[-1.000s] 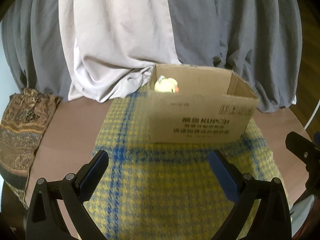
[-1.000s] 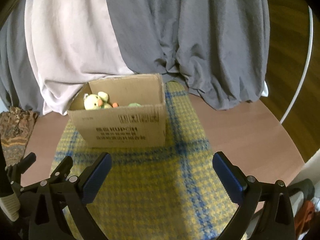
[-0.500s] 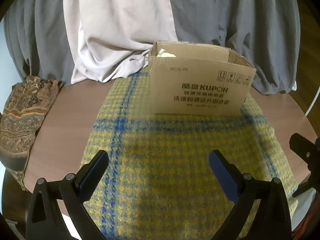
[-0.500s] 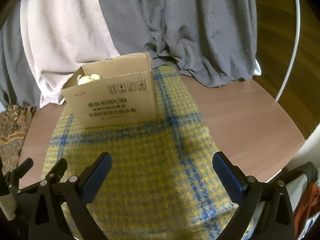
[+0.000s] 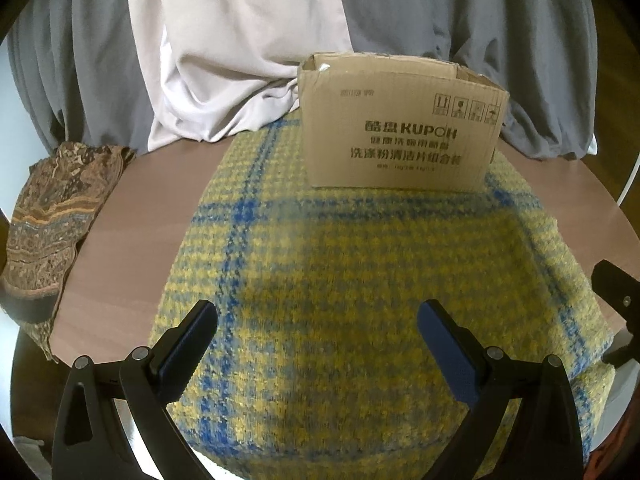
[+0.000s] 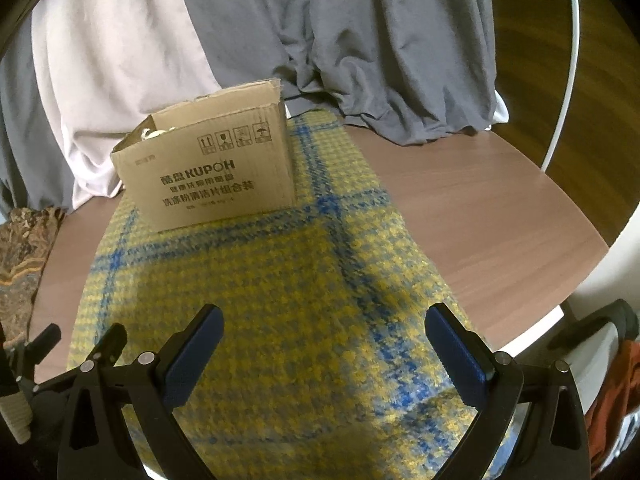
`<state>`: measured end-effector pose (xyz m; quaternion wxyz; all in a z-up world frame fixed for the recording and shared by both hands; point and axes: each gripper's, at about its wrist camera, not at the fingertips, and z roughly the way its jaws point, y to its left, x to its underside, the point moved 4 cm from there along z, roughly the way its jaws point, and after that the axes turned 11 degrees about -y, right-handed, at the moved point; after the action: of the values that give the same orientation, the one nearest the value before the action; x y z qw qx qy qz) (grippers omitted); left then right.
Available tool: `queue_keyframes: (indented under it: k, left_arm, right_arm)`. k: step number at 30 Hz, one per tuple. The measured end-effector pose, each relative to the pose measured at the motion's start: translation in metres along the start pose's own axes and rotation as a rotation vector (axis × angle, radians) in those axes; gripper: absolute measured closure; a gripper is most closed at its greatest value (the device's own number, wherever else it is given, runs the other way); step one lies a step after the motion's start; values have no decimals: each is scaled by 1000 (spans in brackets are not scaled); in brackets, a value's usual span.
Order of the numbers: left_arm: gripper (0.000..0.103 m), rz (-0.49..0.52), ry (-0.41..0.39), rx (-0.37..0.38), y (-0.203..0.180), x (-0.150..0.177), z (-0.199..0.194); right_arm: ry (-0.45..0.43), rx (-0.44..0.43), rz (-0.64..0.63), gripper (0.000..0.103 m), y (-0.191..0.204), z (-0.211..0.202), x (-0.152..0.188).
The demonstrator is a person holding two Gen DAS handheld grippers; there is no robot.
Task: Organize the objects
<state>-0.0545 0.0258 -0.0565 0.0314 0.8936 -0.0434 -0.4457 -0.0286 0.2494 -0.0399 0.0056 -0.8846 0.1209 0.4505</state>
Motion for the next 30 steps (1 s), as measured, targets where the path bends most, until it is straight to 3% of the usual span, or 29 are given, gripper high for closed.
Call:
queue_keyframes:
  k: [30]
  left_arm:
    - [1, -18, 2, -5, 1, 6, -4]
  right_arm:
    - [-8, -9, 2, 2, -4, -5, 5]
